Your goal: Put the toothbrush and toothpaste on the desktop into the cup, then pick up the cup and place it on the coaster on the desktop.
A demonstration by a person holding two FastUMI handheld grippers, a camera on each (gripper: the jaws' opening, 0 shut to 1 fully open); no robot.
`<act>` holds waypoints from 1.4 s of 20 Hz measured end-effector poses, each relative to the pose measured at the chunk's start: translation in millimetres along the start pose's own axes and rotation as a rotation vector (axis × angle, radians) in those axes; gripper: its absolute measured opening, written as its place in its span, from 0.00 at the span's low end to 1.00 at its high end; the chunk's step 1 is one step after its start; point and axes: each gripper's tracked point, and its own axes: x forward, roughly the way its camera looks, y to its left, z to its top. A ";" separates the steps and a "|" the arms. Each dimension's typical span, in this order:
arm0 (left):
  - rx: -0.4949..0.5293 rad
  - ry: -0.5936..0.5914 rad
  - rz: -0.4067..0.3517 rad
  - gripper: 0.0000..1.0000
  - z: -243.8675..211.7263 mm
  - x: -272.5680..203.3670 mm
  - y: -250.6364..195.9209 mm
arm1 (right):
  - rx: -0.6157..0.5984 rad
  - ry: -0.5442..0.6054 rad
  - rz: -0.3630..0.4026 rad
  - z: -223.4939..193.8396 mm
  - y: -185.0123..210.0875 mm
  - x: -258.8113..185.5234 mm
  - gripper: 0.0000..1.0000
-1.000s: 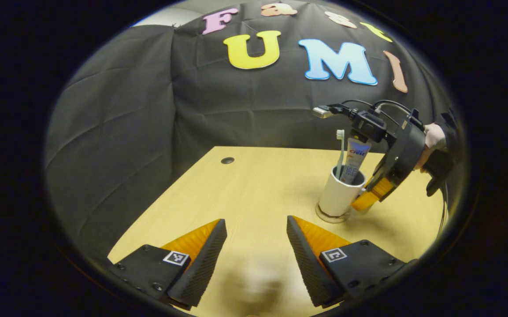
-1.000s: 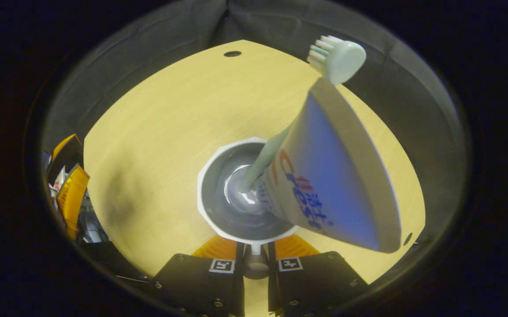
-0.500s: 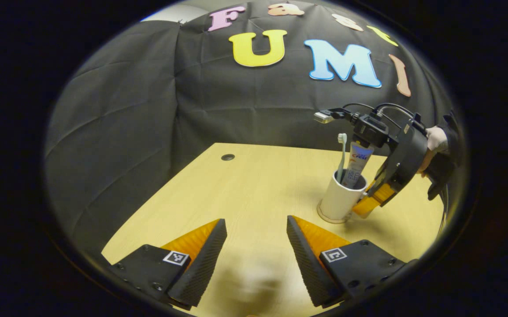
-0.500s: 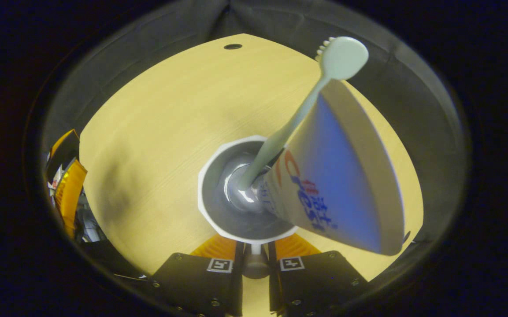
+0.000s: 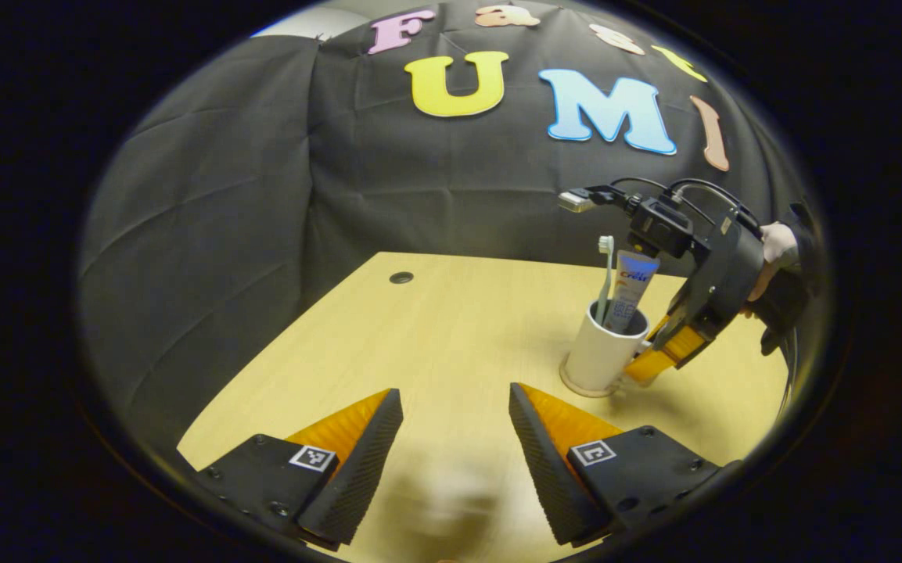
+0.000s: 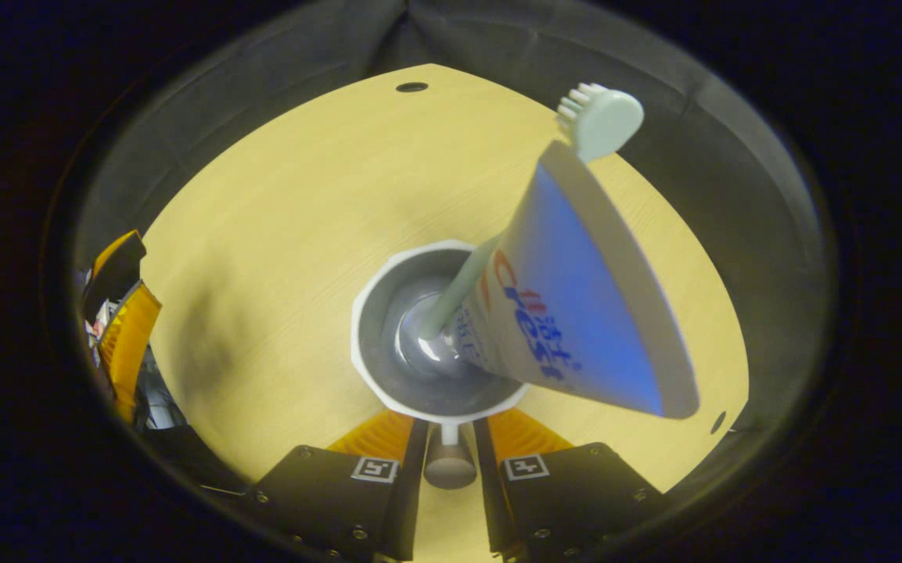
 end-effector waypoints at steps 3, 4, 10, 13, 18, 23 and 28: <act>0.011 -0.005 -0.009 0.94 3.0 1.0 -7.5 | 0.004 -0.012 0.011 -0.3 0.7 -4.3 0.35; 0.013 -0.007 -0.014 0.94 4.1 1.1 -9.8 | 0.001 -0.017 0.011 -1.3 0.5 -5.9 0.35; 0.034 -0.013 -0.042 0.94 9.2 1.1 -28.1 | -0.005 -0.040 0.018 -7.1 -0.6 -17.0 0.35; 0.057 -0.018 -0.062 0.94 11.0 -1.8 -38.0 | 0.007 -0.050 0.024 -9.0 -0.7 -20.0 0.35; 0.098 -0.024 -0.098 0.94 19.1 -5.3 -57.6 | 0.049 -0.074 0.027 -17.0 -5.0 -24.6 0.35; 0.126 -0.032 -0.141 0.91 25.2 -10.5 -76.4 | 0.092 -0.098 -0.021 -29.1 -12.8 -24.9 0.35; 0.121 -0.059 -0.165 0.93 48.3 -12.3 -85.3 | 0.209 -0.197 -0.105 -21.3 -21.5 -31.1 0.35</act>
